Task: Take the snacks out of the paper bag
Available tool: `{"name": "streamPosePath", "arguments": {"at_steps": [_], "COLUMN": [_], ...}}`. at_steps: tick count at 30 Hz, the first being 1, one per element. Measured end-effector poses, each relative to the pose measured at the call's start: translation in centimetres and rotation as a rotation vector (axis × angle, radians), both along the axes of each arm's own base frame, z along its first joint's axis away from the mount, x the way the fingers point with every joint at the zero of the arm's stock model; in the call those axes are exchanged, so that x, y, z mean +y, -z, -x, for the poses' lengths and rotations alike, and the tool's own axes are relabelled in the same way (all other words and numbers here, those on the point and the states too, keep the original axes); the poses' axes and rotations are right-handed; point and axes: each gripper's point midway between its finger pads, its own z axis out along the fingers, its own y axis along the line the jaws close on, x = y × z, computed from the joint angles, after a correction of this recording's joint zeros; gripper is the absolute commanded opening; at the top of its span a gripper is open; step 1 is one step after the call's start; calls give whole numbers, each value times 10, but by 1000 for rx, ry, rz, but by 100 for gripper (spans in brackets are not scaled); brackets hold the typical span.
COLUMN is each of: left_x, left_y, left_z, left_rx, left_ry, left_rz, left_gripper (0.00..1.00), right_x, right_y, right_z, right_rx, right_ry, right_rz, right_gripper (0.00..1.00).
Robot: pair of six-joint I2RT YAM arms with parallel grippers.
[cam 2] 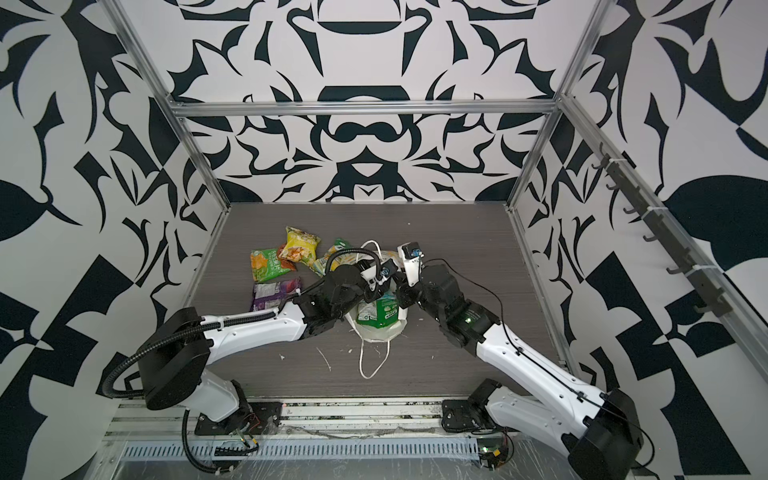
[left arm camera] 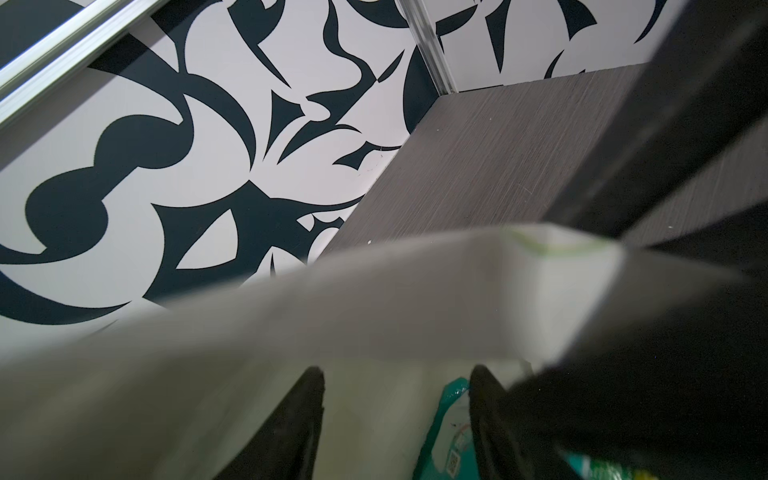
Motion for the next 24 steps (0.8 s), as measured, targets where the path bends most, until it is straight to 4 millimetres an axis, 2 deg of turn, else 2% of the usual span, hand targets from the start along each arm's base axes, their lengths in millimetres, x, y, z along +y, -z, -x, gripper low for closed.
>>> {"name": "streamPosePath", "arguments": {"at_steps": [3,12,20,24], "left_x": [0,-6,-1,-12], "left_y": [1,-4,-38,-49], "left_z": [0,11,47,66], "left_rx": [1,-7,-26,-9], "left_ry": [3,58,170,224], "left_rz": [-2,-1,99,109], "left_gripper": [61,64,67,56], "right_x": [-3,-1,-1,-2], "right_y": [0,-4,-5,-5], "right_z": [0,-6,-12,-17], "right_rx": [18,69,102,116], "right_ry": [23,53,90,114], "right_rz": [-5,-17,-16,-11], "right_gripper": [0,0,0,0]}}
